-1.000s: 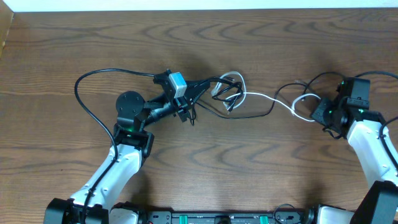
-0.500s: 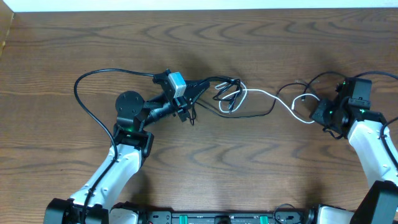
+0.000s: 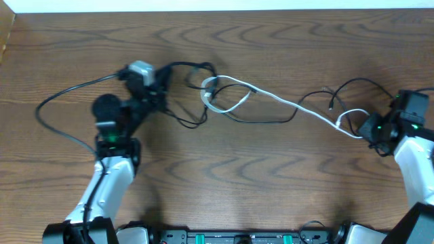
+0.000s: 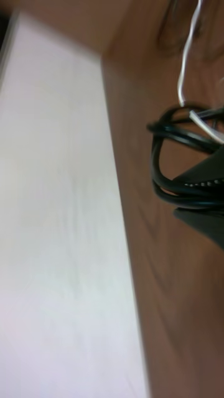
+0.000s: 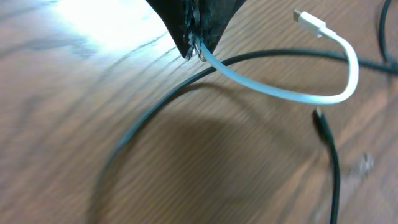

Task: Untangle cables
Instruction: 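Pull a white cable rightward out of the bundle with the right gripper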

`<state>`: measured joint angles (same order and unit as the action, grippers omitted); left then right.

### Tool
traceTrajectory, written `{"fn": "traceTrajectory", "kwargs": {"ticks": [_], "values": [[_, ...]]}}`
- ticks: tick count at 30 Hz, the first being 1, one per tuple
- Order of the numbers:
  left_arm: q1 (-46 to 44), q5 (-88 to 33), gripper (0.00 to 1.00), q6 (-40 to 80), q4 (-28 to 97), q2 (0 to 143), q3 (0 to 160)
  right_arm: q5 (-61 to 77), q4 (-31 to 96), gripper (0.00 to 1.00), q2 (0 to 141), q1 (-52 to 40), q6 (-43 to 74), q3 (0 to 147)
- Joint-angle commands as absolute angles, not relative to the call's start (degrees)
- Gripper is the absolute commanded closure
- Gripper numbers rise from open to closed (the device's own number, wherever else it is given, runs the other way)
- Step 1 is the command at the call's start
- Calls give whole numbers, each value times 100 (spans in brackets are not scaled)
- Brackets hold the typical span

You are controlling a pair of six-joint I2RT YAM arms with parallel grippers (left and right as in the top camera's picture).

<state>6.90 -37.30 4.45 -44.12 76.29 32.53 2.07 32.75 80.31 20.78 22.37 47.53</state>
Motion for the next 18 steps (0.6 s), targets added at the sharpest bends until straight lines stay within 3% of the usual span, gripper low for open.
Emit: {"fn": "traceTrajectory", "kwargs": {"ticks": [1, 12, 18], "values": [[1527, -3380, 92, 414, -4261, 7618, 3332, 58, 3260, 99, 7723, 2488, 2217, 4779], [3634, -3380, 93, 416, -3955, 7620, 3332, 318, 2939, 99, 7500, 4139, 2220, 4779], [4206, -3378, 92, 414, -3726, 7620, 3332, 707, 2672, 99, 7500, 5216, 2169, 4779]]}}
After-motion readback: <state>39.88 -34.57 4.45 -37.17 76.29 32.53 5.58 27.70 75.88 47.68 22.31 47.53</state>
